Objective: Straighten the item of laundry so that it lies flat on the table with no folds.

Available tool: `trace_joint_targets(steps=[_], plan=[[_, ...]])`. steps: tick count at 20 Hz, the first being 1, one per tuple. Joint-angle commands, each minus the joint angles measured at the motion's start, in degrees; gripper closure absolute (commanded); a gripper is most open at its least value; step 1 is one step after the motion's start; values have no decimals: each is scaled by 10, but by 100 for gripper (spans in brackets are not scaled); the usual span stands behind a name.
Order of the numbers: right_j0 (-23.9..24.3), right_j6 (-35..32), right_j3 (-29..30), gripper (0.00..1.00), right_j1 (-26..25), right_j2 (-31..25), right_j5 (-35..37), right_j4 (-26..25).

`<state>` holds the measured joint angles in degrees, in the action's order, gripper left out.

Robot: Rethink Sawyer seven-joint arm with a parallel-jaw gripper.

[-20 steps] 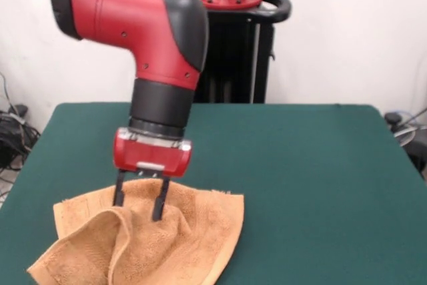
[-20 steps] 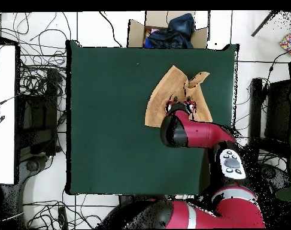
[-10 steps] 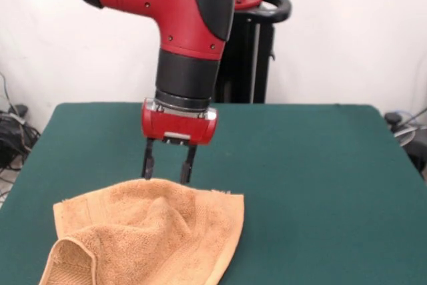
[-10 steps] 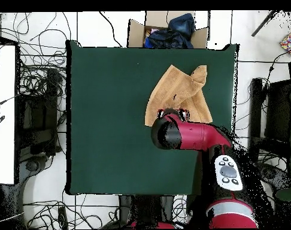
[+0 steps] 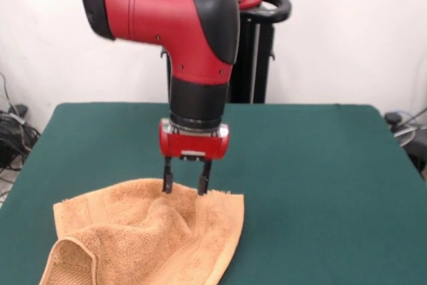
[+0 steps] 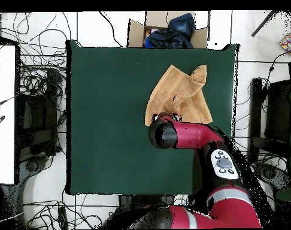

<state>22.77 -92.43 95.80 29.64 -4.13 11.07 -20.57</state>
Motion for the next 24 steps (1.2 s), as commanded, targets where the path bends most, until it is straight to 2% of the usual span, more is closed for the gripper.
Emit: trace_joint_targets(steps=[1, 3, 7, 10, 13, 14, 18, 24], plan=[[8, 61, -14, 0, -57, -94, 54, -65], [10, 78, -31, 0, -71, -104, 71, -79], [42, 157, -58, 0, -104, -161, 178, -87], [56, 168, -59, 0, -113, -184, 185, -105], [50, 139, -59, 0, -111, -177, 157, -125], [48, 128, -59, 100, -110, -175, 147, -131], [45, 94, -58, 100, -115, -170, 164, -115], [35, 23, 14, 100, -108, -144, 174, -85]])
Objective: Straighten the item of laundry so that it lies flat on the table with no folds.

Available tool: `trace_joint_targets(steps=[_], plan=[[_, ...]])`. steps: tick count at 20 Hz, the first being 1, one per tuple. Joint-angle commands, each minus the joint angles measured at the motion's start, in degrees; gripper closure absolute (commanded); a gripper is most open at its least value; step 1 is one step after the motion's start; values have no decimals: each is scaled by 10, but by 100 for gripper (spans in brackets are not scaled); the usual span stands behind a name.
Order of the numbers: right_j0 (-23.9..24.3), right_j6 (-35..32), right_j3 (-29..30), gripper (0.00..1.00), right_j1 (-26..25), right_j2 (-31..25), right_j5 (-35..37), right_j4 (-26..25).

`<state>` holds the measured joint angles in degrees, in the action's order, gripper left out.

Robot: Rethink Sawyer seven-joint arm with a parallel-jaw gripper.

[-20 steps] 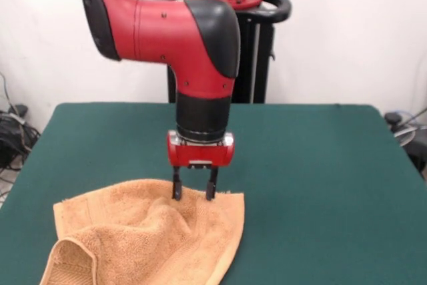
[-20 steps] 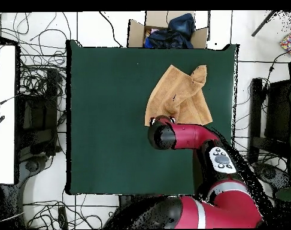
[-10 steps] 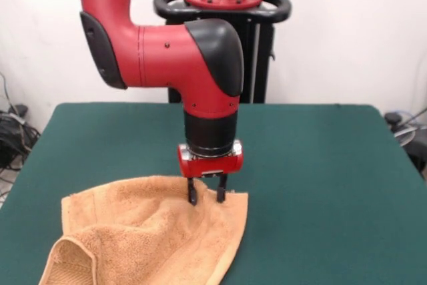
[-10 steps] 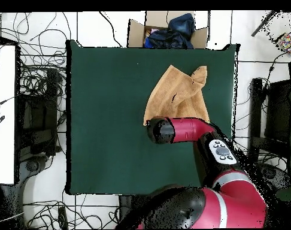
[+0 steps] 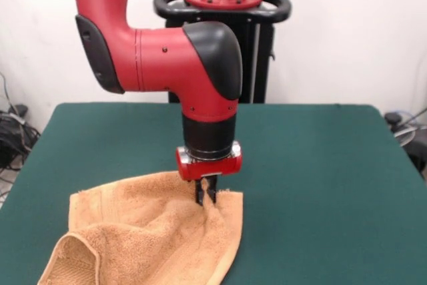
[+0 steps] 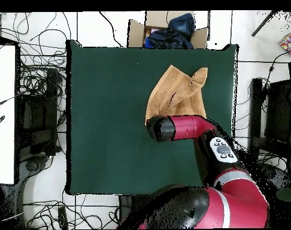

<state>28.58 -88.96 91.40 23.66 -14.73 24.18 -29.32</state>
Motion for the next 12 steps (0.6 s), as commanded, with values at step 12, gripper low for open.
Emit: trace_joint_targets(steps=[12], plan=[[-103, -194, 207, 100, -10, 50, -52, 63]])
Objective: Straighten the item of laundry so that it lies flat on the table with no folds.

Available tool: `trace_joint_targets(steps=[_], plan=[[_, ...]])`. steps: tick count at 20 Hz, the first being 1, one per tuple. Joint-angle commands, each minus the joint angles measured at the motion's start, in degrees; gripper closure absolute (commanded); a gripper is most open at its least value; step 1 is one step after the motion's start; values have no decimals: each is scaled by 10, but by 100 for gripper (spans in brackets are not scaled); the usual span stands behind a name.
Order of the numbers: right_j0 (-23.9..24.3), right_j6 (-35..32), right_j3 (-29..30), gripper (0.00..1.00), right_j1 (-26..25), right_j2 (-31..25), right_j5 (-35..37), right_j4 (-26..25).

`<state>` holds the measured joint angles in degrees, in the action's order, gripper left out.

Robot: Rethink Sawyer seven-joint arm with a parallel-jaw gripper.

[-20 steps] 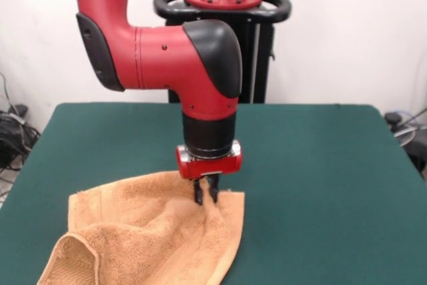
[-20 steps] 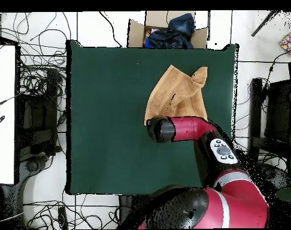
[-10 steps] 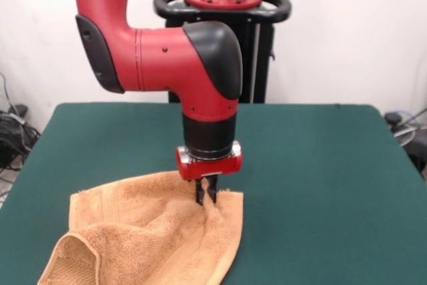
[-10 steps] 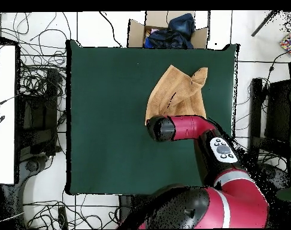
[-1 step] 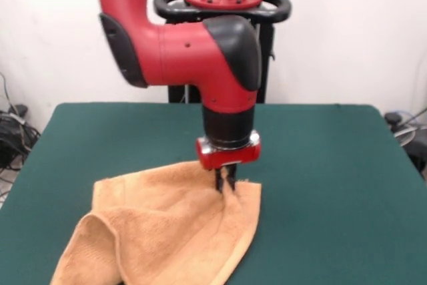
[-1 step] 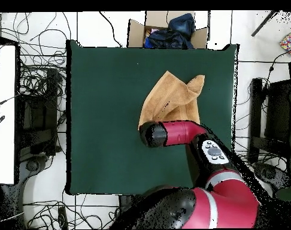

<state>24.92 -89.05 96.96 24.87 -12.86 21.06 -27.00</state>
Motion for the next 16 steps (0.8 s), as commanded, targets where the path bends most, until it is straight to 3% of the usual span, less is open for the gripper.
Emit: trace_joint_targets(steps=[1, 11, 16], plan=[[-67, -188, 162, 100, -18, 33, -24, 45], [-46, -134, 225, 100, -29, -1, -77, 80], [-56, -113, 183, 100, -54, 3, -106, 79]])
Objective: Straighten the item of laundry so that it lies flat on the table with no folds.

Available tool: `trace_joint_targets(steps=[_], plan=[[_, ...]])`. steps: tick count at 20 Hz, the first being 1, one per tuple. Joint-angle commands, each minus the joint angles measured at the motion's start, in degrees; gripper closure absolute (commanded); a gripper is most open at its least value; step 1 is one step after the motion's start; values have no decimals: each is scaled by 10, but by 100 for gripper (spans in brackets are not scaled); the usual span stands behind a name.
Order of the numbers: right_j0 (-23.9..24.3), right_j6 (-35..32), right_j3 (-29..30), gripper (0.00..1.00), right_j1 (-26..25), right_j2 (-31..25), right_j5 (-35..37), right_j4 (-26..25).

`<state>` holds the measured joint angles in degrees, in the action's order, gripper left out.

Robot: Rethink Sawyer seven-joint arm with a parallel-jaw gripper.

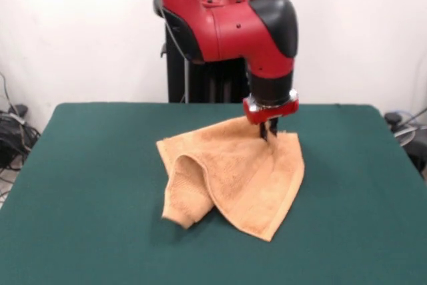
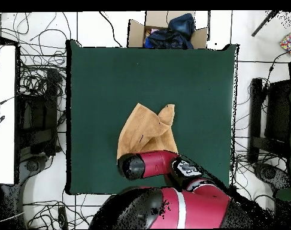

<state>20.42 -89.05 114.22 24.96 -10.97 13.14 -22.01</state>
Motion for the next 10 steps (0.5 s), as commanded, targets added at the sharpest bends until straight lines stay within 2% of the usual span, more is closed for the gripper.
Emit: trace_joint_targets(steps=[1, 3, 7, 10], plan=[[-10, -104, 0, 0, -56, -18, -28, 29], [-6, -104, -2, 0, -56, -22, -22, 35], [-8, -108, 34, 0, 32, -46, 51, 79], [0, -89, 50, 0, 77, -75, 116, 110]])
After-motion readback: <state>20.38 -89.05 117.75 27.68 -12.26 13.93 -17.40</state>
